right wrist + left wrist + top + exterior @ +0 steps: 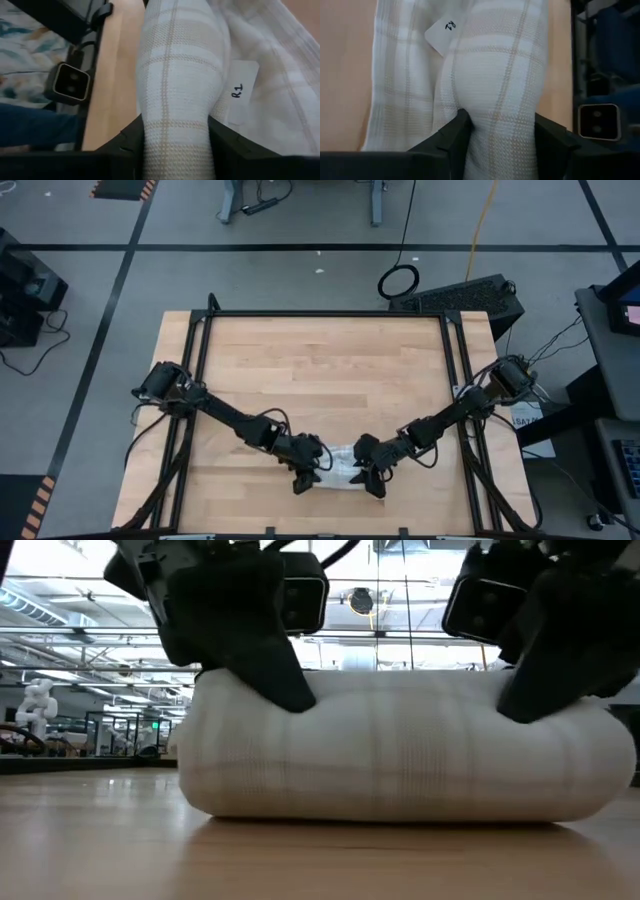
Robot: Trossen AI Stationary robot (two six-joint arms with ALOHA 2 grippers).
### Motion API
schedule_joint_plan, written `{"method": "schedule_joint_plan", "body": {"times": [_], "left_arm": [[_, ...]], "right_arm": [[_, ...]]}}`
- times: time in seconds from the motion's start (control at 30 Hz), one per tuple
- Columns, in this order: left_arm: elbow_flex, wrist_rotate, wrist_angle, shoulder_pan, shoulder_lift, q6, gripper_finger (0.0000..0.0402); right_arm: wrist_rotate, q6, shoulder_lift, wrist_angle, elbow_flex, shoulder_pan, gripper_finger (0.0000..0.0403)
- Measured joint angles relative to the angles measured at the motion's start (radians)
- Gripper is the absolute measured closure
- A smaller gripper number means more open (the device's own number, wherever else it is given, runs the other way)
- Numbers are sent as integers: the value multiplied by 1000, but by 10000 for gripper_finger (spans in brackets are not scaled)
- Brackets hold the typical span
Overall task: Roll towel
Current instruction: Roll the towel
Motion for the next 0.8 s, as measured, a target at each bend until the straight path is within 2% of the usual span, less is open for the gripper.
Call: {"method": "schedule_joint_plan", "body": {"times": [0.33,0.53,0.67,0.8], "left_arm": [[-10,185,12,67,1,-116,227],[-10,309,6,115,1,-207,227],[-10,316,4,129,9,-209,227],[-10,322,19,133,26,-209,227]], "right_arm": [[-310,119,0,3,1,-105,267],[-415,153,0,5,1,-162,264],[-453,147,0,0,1,-192,240],[-522,171,0,-8,0,-216,198]]}}
